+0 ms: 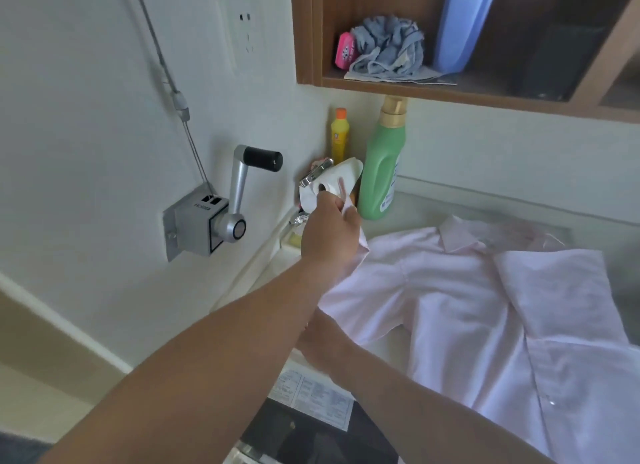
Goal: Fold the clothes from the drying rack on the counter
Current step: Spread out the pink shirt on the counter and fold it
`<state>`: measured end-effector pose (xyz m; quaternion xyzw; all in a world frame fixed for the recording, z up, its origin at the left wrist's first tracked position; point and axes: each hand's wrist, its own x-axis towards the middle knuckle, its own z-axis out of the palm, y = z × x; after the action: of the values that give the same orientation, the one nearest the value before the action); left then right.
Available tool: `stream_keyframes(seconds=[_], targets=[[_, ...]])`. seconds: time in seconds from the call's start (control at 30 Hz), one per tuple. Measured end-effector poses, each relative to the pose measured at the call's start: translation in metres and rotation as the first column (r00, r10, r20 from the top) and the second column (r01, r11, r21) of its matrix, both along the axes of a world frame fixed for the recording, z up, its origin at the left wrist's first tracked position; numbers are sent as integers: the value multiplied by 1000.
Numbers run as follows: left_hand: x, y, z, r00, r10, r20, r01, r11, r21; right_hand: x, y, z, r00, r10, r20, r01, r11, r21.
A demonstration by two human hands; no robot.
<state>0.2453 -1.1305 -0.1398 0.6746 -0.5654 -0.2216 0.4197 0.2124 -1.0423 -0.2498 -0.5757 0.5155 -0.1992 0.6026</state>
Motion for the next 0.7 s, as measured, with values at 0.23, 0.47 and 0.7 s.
stream_keyframes(seconds=[0.23, 0.47, 0.7], targets=[[-27, -10, -50, 882, -472, 5, 448, 840, 307, -80, -32, -7, 723, -690, 38, 673, 716, 188], [23, 6, -97, 925, 8, 381, -205, 853, 481, -142, -54, -10, 644, -749, -155, 738, 662, -132], [44, 34, -126, 954, 167, 249, -292, 707, 644, -146, -82, -24, 621, -652, -434, 562, 757, -333]])
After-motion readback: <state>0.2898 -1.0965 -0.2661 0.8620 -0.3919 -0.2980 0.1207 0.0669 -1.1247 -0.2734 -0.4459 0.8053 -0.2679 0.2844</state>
